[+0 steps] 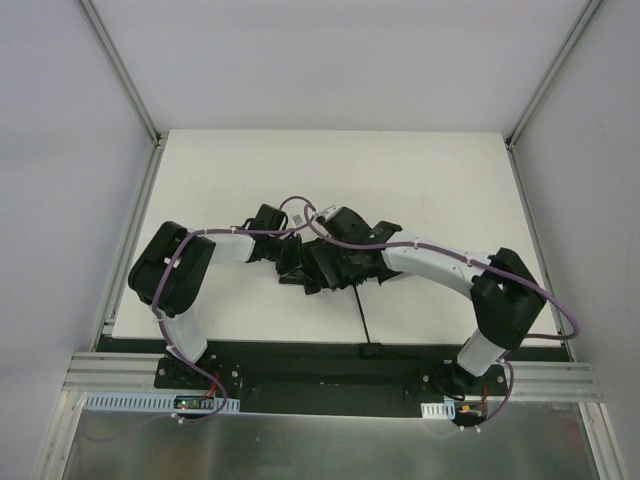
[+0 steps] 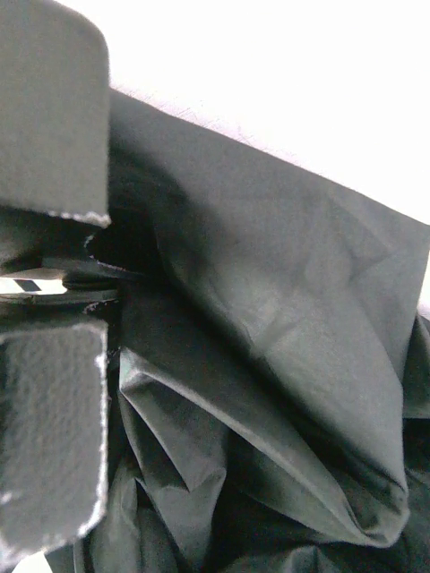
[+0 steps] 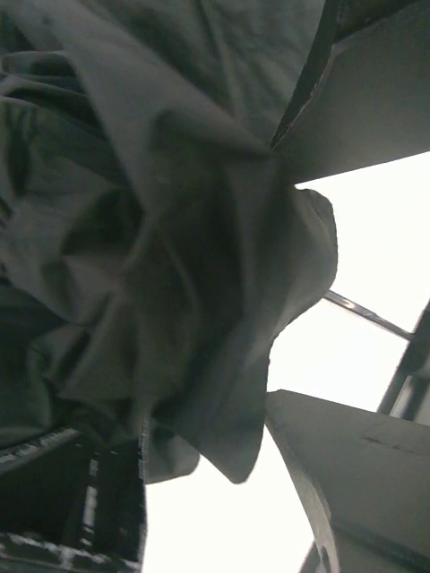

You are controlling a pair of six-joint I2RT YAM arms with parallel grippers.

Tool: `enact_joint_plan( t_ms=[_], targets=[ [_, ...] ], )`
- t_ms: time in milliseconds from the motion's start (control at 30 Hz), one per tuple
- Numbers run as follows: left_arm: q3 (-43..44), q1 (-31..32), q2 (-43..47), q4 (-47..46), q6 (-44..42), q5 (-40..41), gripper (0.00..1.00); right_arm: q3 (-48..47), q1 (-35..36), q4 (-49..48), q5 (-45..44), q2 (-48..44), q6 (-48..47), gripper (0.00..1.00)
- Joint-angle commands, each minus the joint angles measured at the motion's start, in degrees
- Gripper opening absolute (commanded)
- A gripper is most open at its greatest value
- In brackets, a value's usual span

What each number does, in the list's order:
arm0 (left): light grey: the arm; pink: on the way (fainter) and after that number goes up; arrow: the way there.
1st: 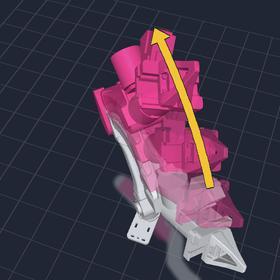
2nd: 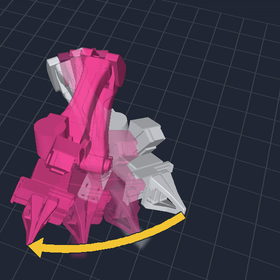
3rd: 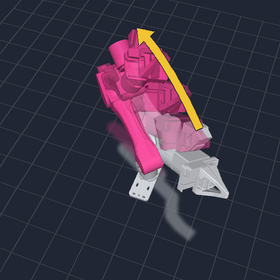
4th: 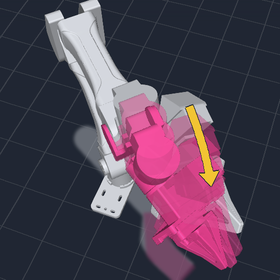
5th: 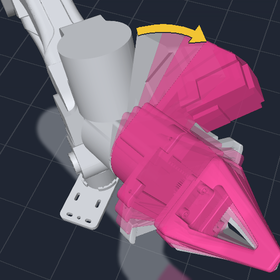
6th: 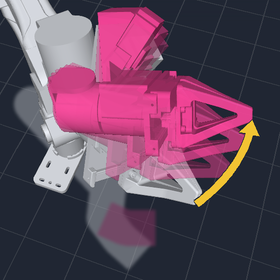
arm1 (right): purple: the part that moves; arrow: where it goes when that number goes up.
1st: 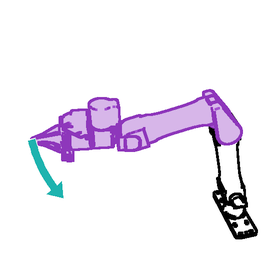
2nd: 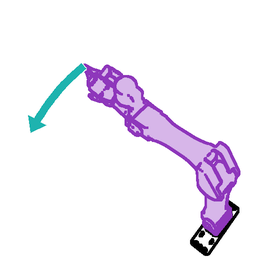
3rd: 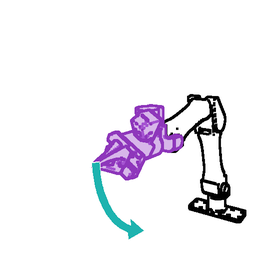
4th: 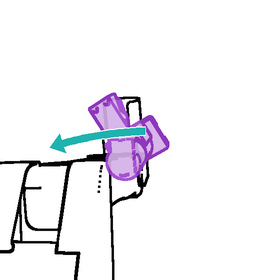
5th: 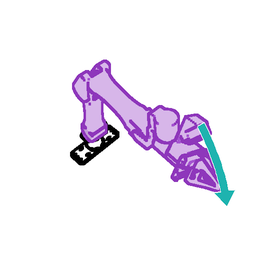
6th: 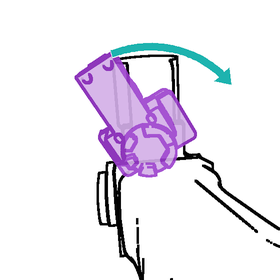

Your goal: Put away the umbrella

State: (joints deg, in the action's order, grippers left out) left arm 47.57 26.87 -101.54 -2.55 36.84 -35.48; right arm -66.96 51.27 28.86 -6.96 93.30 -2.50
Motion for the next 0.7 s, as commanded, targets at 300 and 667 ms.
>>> enact_joint_plan(
  t_ms=[300, 667],
  targets=[
    [-0.90, -1.12, -0.68, 1.84, -0.89, -0.20, 0.00, 5.25, 0.06, -13.83, -5.68, 11.20, -2.06, 0.96],
    [-3.71, -3.76, 0.72, 1.84, -1.95, -1.43, 0.00, 9.56, -4.42, -11.36, 3.08, 16.74, -1.28, 0.75]
  ],
)
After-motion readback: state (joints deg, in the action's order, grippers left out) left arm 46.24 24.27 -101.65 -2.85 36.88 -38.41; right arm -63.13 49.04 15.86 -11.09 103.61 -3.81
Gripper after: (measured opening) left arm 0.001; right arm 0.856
